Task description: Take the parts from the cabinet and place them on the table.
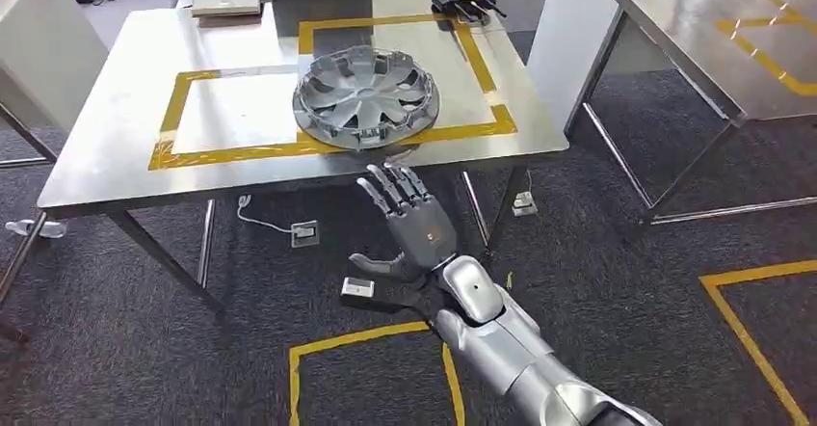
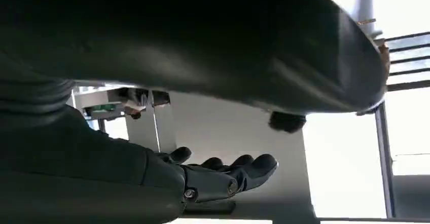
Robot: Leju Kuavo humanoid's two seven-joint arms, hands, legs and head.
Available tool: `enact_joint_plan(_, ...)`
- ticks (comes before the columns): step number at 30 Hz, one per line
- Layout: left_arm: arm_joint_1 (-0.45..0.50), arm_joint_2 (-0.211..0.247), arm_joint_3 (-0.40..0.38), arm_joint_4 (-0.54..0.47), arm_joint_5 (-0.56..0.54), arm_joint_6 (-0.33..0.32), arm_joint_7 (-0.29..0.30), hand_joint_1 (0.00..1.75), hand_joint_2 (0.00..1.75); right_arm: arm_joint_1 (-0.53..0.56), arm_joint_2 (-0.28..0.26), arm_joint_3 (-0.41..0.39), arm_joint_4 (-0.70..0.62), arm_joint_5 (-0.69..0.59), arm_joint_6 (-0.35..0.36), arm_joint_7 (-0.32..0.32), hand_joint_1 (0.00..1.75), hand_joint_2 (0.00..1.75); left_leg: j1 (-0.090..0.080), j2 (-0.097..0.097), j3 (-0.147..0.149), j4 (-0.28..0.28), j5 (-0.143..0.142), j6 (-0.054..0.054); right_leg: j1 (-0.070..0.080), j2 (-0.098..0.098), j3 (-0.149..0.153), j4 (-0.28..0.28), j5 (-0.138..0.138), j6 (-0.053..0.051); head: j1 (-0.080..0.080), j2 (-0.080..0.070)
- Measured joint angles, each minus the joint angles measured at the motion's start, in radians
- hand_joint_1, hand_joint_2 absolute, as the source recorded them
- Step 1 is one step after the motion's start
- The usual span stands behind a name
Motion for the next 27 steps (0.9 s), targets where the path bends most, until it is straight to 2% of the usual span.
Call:
enact_joint_plan(1, 0.001, 0.001, 0.000, 0.000, 0.000, 0.000, 0.003, 0.00, 0.00, 0.006, 0.000, -0.001, -0.002, -0.005, 0.008, -0.004, 0.00, 0.00, -0.002, 0.000, -0.015, 0.002, 0.010, -0.001, 0.002, 0.000, 0.031, -0.020, 0.030, -0.005, 0.000, 0.000)
enact_joint_plan(2, 0.003, 0.003, 0.000, 0.000, -0.003, 0.000, 0.008, 0.00, 0.00, 0.008, 0.000, -0.002, -0.005, -0.010, 0.016, -0.006, 0.00, 0.00, -0.003, 0.000, -0.029, 0.004, 0.020, -0.002, 0.005, 0.001, 0.084, -0.079, 0.062, -0.012, 0.000, 0.000)
enact_joint_plan(3, 0.004, 0.004, 0.000, 0.000, -0.006, 0.000, 0.012, 0.00, 0.00, 0.007, 0.001, -0.002, -0.008, -0.013, 0.020, -0.009, 0.00, 0.00, -0.006, -0.002, -0.042, 0.005, 0.031, -0.004, 0.011, 0.003, 0.157, -0.172, 0.077, -0.024, 0.000, 0.000)
enact_joint_plan(4, 0.004, 0.003, -0.002, 0.000, -0.007, 0.000, 0.015, 0.00, 0.00, 0.005, 0.001, -0.003, -0.016, -0.015, 0.024, -0.010, 0.00, 0.00, -0.005, -0.001, -0.049, 0.008, 0.040, -0.006, 0.017, 0.007, 0.225, -0.267, 0.046, -0.037, -0.001, 0.000)
enact_joint_plan(5, 0.005, 0.005, -0.003, 0.000, -0.009, 0.001, 0.015, 0.00, 0.00, 0.006, 0.005, -0.006, -0.021, -0.019, 0.028, -0.014, 0.00, 0.00, -0.009, -0.003, -0.054, 0.008, 0.048, -0.013, 0.019, 0.005, 0.252, -0.323, 0.027, -0.041, 0.000, 0.000)
enact_joint_plan(6, 0.006, 0.007, -0.004, 0.000, -0.010, 0.002, 0.013, 0.00, 0.00, 0.009, 0.005, -0.009, -0.026, -0.024, 0.034, -0.020, 0.00, 0.00, -0.006, -0.002, -0.049, 0.002, 0.058, -0.020, 0.021, 0.006, 0.244, -0.315, 0.042, -0.042, 0.000, 0.000)
enact_joint_plan(8, 0.006, 0.009, -0.005, 0.000, -0.010, 0.005, 0.002, 0.00, 0.00, 0.010, 0.005, -0.017, -0.036, -0.034, 0.058, -0.026, 0.00, 0.00, 0.000, -0.003, -0.050, -0.011, 0.077, -0.034, 0.026, 0.007, 0.236, -0.322, 0.051, -0.056, 0.007, 0.000)
enact_joint_plan(9, 0.007, 0.014, -0.006, 0.000, -0.011, 0.005, 0.001, 0.00, 0.00, 0.013, 0.008, -0.020, -0.040, -0.038, 0.068, -0.026, 0.00, 0.00, -0.003, -0.004, -0.056, -0.010, 0.081, -0.040, 0.016, 0.003, 0.231, -0.336, 0.071, -0.063, 0.008, 0.000)
enact_joint_plan(10, 0.007, 0.015, -0.006, 0.000, -0.012, 0.005, 0.001, 0.00, 0.00, 0.012, 0.010, -0.023, -0.043, -0.040, 0.081, -0.024, 0.00, 0.00, -0.001, -0.005, -0.066, 0.006, 0.043, -0.045, 0.013, 0.001, 0.220, -0.340, 0.085, -0.070, 0.007, 0.000)
enact_joint_plan(11, 0.006, 0.015, -0.006, 0.000, -0.013, 0.004, 0.000, 0.00, 0.00, 0.012, 0.011, -0.026, -0.045, -0.042, 0.096, -0.021, 0.00, 0.00, 0.001, -0.005, -0.079, 0.049, -0.018, -0.049, 0.012, 0.002, 0.207, -0.341, 0.097, -0.076, 0.000, 0.000)
enact_joint_plan(13, 0.000, 0.018, -0.007, 0.000, -0.017, -0.003, 0.001, 0.00, 0.00, 0.014, 0.013, -0.027, -0.044, -0.049, 0.119, -0.018, 0.00, 0.00, 0.007, -0.004, -0.113, 0.194, -0.130, -0.061, 0.011, 0.001, 0.176, -0.340, 0.122, -0.074, 0.000, 0.000)
enact_joint_plan(14, -0.003, 0.019, -0.008, -0.001, -0.018, -0.005, 0.001, 0.00, 0.00, 0.015, 0.013, -0.029, -0.044, -0.051, 0.123, -0.018, 0.00, 0.00, 0.009, -0.004, -0.122, 0.258, -0.149, -0.065, 0.011, 0.000, 0.165, -0.338, 0.135, -0.072, -0.001, 0.000)
enact_joint_plan(15, -0.004, 0.021, -0.008, -0.002, -0.018, -0.006, 0.001, 0.00, 0.00, 0.017, 0.013, -0.031, -0.044, -0.052, 0.126, -0.019, 0.00, 0.00, 0.011, -0.004, -0.117, 0.295, -0.136, -0.069, 0.009, -0.002, 0.146, -0.336, 0.147, -0.069, 0.000, 0.000)
enact_joint_plan(16, -0.005, 0.023, -0.009, -0.002, -0.019, -0.007, 0.002, 0.00, 0.00, 0.018, 0.013, -0.035, -0.044, -0.053, 0.126, -0.019, 0.00, 0.00, 0.012, -0.004, -0.093, 0.288, -0.096, -0.072, 0.007, -0.003, 0.129, -0.334, 0.159, -0.066, -0.001, 0.000)
enact_joint_plan(17, -0.006, 0.024, -0.010, -0.002, -0.019, -0.008, 0.002, 0.00, 0.00, 0.019, 0.013, -0.039, -0.044, -0.055, 0.127, -0.019, 0.00, 0.00, 0.015, -0.004, -0.053, 0.247, -0.058, -0.074, 0.005, -0.004, 0.113, -0.330, 0.169, -0.061, 0.000, 0.000)
enact_joint_plan(18, -0.006, 0.026, -0.011, -0.003, -0.019, -0.008, 0.002, 0.00, 0.00, 0.019, 0.013, -0.043, -0.044, -0.055, 0.127, -0.019, 0.00, 0.00, 0.018, -0.003, 0.010, 0.168, -0.036, -0.078, 0.002, -0.004, 0.098, -0.326, 0.179, -0.056, 0.000, 0.000)
enact_joint_plan(19, -0.008, 0.026, -0.015, -0.003, -0.019, -0.008, 0.002, 0.00, 0.00, 0.018, 0.013, -0.044, -0.044, -0.055, 0.127, -0.019, 0.00, 0.00, 0.022, -0.003, 0.076, 0.074, -0.054, -0.081, 0.002, -0.004, 0.089, -0.320, 0.187, -0.050, -0.001, 0.000)
enact_joint_plan(20, -0.012, 0.026, -0.016, -0.003, -0.021, -0.008, 0.002, 0.00, 0.00, 0.017, 0.014, -0.045, -0.044, -0.056, 0.127, -0.019, 0.00, 0.00, 0.013, -0.006, 0.132, -0.009, -0.102, -0.078, 0.004, -0.004, 0.080, -0.317, 0.195, -0.041, -0.002, 0.000)
enact_joint_plan(21, -0.014, 0.026, -0.017, -0.004, -0.022, -0.011, 0.002, 0.00, 0.00, 0.017, 0.016, -0.045, -0.044, -0.057, 0.129, -0.020, 0.00, 0.00, 0.011, -0.007, 0.125, -0.009, -0.100, -0.057, 0.007, -0.006, 0.082, -0.321, 0.207, -0.035, 0.002, 0.000)
enact_joint_plan(22, -0.015, 0.027, -0.019, -0.004, -0.025, -0.013, 0.002, 0.00, 0.00, 0.016, 0.016, -0.045, -0.044, -0.057, 0.131, -0.023, 0.00, 0.00, 0.010, -0.007, 0.114, -0.011, -0.098, -0.051, 0.006, -0.006, 0.081, -0.322, 0.216, -0.031, 0.000, 0.000)
enact_joint_plan(24, -0.016, 0.027, -0.023, -0.004, -0.027, -0.015, 0.002, 0.00, 0.00, 0.017, 0.018, -0.045, -0.043, -0.059, 0.139, -0.021, 0.00, 0.00, 0.008, -0.005, 0.101, -0.012, -0.079, -0.027, 0.003, -0.005, 0.077, -0.331, 0.235, -0.014, -0.001, 0.000)
enact_joint_plan(25, -0.019, 0.027, -0.023, -0.004, -0.027, -0.015, 0.002, 0.00, 0.00, 0.017, 0.018, -0.047, -0.040, -0.061, 0.140, -0.019, 0.00, 0.00, 0.011, 0.002, 0.090, -0.013, -0.067, -0.016, -0.002, -0.001, 0.068, -0.318, 0.209, -0.009, 0.000, 0.000)
enact_joint_plan(26, -0.021, 0.029, -0.023, -0.005, -0.028, -0.011, 0.002, 0.00, 0.00, 0.017, 0.018, -0.050, -0.039, -0.062, 0.145, -0.013, 0.00, 0.00, 0.011, 0.002, 0.077, -0.012, -0.055, -0.008, -0.001, -0.001, 0.050, -0.275, 0.146, -0.007, 0.002, 0.000)
enact_joint_plan(27, -0.021, 0.029, -0.023, -0.007, -0.031, -0.001, 0.002, 0.00, 0.00, 0.016, 0.018, -0.052, -0.039, -0.065, 0.152, -0.008, 0.00, 0.00, 0.010, 0.000, 0.065, -0.013, -0.049, -0.004, -0.001, 0.000, 0.028, -0.211, 0.089, -0.003, 0.003, 0.000)
